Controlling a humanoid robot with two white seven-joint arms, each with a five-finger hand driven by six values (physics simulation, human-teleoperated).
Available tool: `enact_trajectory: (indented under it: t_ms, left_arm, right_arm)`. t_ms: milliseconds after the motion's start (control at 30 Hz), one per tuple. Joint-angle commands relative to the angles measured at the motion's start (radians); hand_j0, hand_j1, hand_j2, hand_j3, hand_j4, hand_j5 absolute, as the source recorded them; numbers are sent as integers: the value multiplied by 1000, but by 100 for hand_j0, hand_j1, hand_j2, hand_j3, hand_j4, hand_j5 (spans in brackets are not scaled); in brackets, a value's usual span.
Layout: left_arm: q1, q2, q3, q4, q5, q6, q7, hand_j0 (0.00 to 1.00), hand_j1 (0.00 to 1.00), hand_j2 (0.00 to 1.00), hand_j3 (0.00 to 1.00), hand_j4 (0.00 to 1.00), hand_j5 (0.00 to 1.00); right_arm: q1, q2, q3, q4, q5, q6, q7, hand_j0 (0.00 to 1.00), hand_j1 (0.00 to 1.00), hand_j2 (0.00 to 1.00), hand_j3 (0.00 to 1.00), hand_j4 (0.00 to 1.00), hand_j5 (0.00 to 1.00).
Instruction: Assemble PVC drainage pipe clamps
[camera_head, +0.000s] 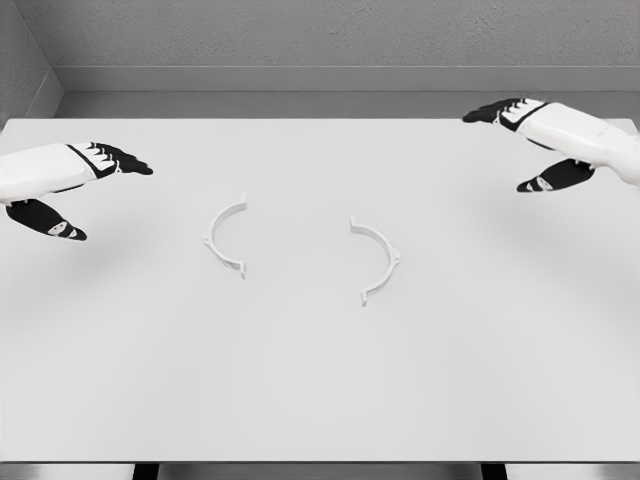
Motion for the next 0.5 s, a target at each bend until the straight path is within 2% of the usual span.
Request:
enact_trajectory:
  t_ms: [0, 100, 200, 267, 300, 400, 467]
  left_arm:
    - [0, 1, -1, -17, 7, 3, 0, 100, 100, 100, 100, 100, 100]
    - [0, 1, -1, -23, 6, 3, -1, 100, 100, 100, 100, 100, 100]
    - [-2, -2, -1, -23, 6, 3, -4, 100, 100, 100, 100, 100, 100]
    - [-5, -29, -1, -23, -2, 3, -16, 100, 100, 100, 100, 100, 100]
    - [-6, -62, -1, -19, -4, 3, -55, 100, 100, 100, 100, 100, 100]
    - [-15, -106, -1, -16, -48, 3, -55, 100, 100, 100, 100, 100, 100]
    - [-43, -117, -2, -14, -64, 3, -55, 100, 100, 100, 100, 100, 100]
  right_arm:
    - [0, 0, -1, -1, -7, 2, 24, 100, 100, 100, 100, 100, 100]
    - [12, 12, 2, -9, -7, 2, 24, 100, 100, 100, 100, 100, 100]
    - [58, 29, 7, -142, -5, 2, 24, 100, 100, 100, 100, 100, 100]
    - [66, 30, 7, -167, -5, 2, 24, 100, 100, 100, 100, 100, 100]
    - [81, 32, 7, -188, -5, 2, 25, 100, 100, 100, 100, 100, 100]
    - [97, 35, 7, -194, -2, 2, 25, 100, 100, 100, 100, 100, 100]
    - [113, 66, 10, -194, 26, 2, 27, 100, 100, 100, 100, 100, 100]
